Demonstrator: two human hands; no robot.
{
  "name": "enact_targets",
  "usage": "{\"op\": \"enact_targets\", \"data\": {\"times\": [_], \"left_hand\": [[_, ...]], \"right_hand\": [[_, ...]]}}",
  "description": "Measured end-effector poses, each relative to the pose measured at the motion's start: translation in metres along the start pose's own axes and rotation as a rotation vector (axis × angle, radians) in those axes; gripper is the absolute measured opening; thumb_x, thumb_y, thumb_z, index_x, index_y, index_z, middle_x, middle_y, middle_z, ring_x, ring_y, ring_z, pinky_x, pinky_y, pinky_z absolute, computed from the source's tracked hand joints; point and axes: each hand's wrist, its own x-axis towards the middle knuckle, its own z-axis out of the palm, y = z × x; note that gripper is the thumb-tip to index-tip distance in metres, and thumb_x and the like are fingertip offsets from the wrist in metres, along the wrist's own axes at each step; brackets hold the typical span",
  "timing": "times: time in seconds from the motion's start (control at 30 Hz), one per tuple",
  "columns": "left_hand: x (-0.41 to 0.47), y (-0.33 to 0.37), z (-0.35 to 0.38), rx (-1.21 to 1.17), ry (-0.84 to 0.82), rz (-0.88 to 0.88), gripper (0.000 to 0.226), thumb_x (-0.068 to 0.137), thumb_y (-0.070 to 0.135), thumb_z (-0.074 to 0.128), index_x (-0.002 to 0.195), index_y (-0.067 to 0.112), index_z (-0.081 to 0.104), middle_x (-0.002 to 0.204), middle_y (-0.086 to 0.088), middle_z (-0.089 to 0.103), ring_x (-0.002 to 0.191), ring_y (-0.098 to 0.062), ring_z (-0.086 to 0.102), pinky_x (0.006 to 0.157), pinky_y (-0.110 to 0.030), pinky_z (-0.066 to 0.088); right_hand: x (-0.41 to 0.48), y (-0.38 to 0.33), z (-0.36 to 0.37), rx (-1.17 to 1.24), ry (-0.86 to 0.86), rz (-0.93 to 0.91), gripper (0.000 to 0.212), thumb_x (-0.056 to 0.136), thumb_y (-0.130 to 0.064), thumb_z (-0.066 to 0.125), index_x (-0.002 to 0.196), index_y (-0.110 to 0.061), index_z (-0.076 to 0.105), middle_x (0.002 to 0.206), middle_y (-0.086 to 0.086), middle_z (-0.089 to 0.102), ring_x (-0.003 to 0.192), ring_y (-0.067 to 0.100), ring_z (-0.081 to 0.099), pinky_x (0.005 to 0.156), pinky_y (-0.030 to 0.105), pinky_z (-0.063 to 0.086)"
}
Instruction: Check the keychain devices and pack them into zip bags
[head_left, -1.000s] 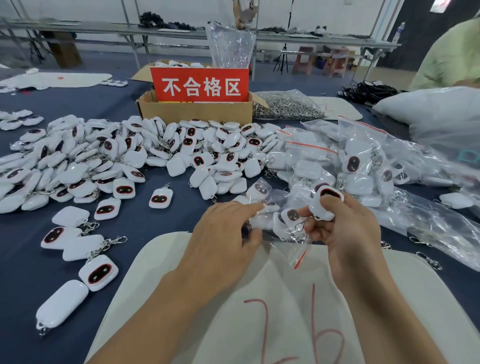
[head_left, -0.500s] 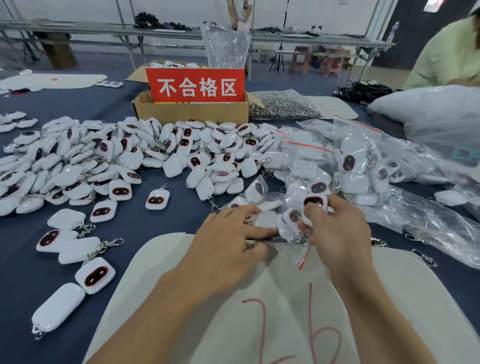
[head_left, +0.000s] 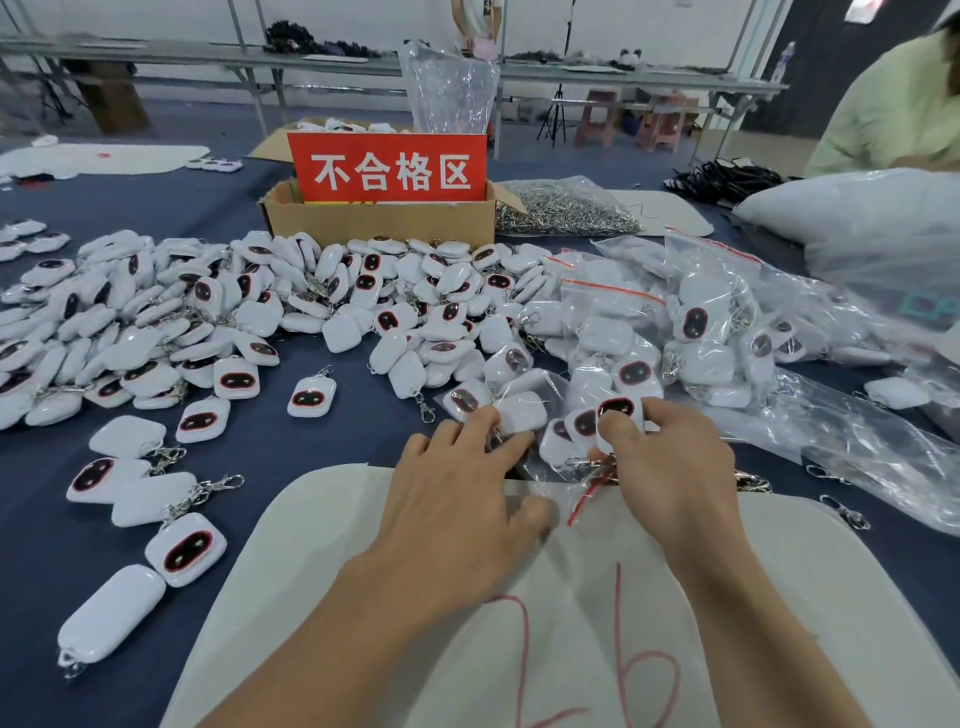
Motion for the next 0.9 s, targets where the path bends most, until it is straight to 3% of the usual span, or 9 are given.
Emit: {"op": "enact_targets", "data": {"times": [0.13,0.27,0.33,0.4,0.5,0.6,0.7,0.83,0.9], "left_hand": [[0.008,-0.007,-0.002,-0.111,0.071,-0.075,0.055,0.083,0.05,0.043,0.133,0.035,0.064,0.14,0.012,0.052,0.123,-0.015,0.048,0.099,-0.031,0.033],[0.014,-0.022,0.0,-0.151,-0.011,-0.106,0.067,0.09,0.049,0.05,0.154,0.034,0.04,0.164,0.011,0.033,0.15,-0.009,0.025,0.123,-0.032,0.017],[0.013,-0.023,0.001,-0.066,-0.015,-0.059,0.06,0.093,0.052,0.047,0.151,0.035,0.045,0.157,0.013,0.04,0.145,-0.01,0.032,0.122,-0.03,0.016],[0.011,-0.02,-0.001,-0.025,0.047,-0.051,0.047,0.093,0.053,0.046,0.134,0.035,0.061,0.131,0.013,0.056,0.124,-0.014,0.049,0.114,-0.031,0.027],[0.011,-0.019,-0.005,-0.053,0.166,-0.076,0.029,0.093,0.049,0.049,0.107,0.032,0.068,0.1,0.013,0.058,0.098,-0.015,0.053,0.099,-0.031,0.033],[0.011,-0.022,-0.005,-0.143,0.153,-0.033,0.036,0.098,0.04,0.056,0.132,0.031,0.059,0.129,0.012,0.055,0.121,-0.015,0.048,0.106,-0.028,0.03],[0.014,-0.025,-0.002,-0.163,-0.023,0.03,0.059,0.105,0.044,0.041,0.162,0.035,0.026,0.167,0.016,0.024,0.154,-0.007,0.015,0.125,-0.027,0.008],[0.015,-0.026,0.005,-0.099,-0.133,0.01,0.066,0.1,0.065,0.014,0.163,0.046,0.006,0.172,0.019,0.006,0.158,-0.005,0.002,0.128,-0.034,-0.001],[0.014,-0.022,0.004,-0.139,-0.107,0.047,0.066,0.097,0.066,0.012,0.161,0.051,0.008,0.172,0.017,0.003,0.158,-0.005,-0.004,0.128,-0.033,-0.003]], "right_hand": [[0.001,0.001,-0.001,-0.001,0.002,0.016,0.026,0.087,-0.032,0.06,0.068,-0.049,0.066,0.049,-0.021,0.06,0.061,0.011,0.053,0.057,0.034,0.036],[0.001,0.002,-0.001,0.006,0.031,0.018,0.031,0.089,-0.032,0.06,0.063,-0.047,0.065,0.047,-0.02,0.057,0.057,0.01,0.05,0.055,0.033,0.035],[0.001,0.002,-0.001,-0.016,0.044,0.018,0.027,0.09,-0.034,0.06,0.065,-0.037,0.068,0.051,-0.015,0.062,0.062,0.014,0.056,0.058,0.035,0.04],[0.002,0.003,-0.002,-0.071,0.071,0.02,0.028,0.092,-0.038,0.058,0.073,-0.019,0.068,0.06,-0.005,0.067,0.072,0.022,0.061,0.066,0.038,0.048],[0.003,0.004,-0.003,-0.088,0.106,0.017,0.032,0.093,-0.038,0.056,0.076,-0.013,0.066,0.068,-0.002,0.07,0.077,0.024,0.064,0.072,0.04,0.052],[0.002,0.004,-0.003,-0.047,0.126,-0.014,0.03,0.092,-0.035,0.057,0.073,-0.014,0.064,0.065,-0.002,0.068,0.074,0.025,0.063,0.071,0.04,0.051],[0.001,0.002,0.0,0.035,0.115,-0.065,0.028,0.092,-0.03,0.059,0.069,-0.013,0.061,0.059,-0.005,0.065,0.066,0.023,0.06,0.063,0.038,0.045],[0.0,0.002,0.005,0.165,0.034,-0.093,0.025,0.092,-0.029,0.061,0.076,-0.009,0.064,0.067,0.002,0.071,0.069,0.023,0.07,0.063,0.037,0.05],[-0.001,0.004,0.007,0.211,0.007,-0.091,0.023,0.094,-0.028,0.062,0.076,-0.014,0.065,0.065,-0.003,0.071,0.064,0.011,0.072,0.053,0.021,0.047]]}}
